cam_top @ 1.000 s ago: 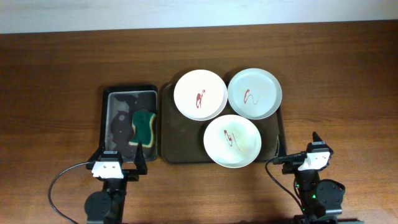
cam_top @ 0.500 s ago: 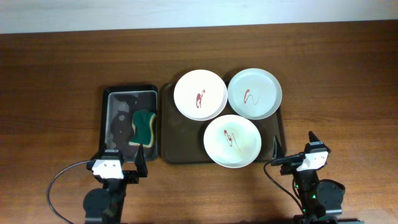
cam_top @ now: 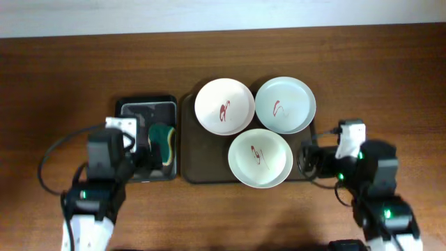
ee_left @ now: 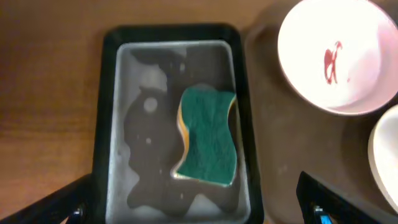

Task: Clean dirty plates on tray and stack at the side
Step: 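Grasp the green sponge with left gripper, front white plate with right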

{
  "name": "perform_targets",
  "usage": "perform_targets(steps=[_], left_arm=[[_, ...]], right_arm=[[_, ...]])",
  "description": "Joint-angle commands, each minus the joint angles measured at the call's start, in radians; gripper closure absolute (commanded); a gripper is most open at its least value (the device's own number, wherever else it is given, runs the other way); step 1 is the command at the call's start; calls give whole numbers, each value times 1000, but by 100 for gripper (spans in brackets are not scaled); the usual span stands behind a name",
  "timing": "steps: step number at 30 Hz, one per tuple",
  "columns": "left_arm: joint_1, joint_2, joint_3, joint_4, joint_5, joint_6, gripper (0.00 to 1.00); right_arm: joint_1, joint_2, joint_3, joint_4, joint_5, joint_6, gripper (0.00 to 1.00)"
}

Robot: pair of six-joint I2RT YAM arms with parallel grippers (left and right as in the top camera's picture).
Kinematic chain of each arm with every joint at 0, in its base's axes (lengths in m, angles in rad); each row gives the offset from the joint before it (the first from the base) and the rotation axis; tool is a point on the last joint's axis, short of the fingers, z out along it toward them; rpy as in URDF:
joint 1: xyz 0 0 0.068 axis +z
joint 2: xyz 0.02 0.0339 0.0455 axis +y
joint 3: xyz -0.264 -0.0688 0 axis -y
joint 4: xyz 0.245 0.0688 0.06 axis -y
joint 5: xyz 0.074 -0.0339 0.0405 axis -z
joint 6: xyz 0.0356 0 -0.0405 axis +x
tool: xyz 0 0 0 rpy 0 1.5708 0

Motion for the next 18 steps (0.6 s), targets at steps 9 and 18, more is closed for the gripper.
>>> perform_targets(steps=[9, 18], left_arm=[[-3, 431, 252, -108, 68, -3, 1], [-3, 721, 252, -37, 87, -7, 31]], right_arm=[[9, 481, 362, -291, -85, 8, 1], [9, 487, 362, -283, -85, 8, 1]])
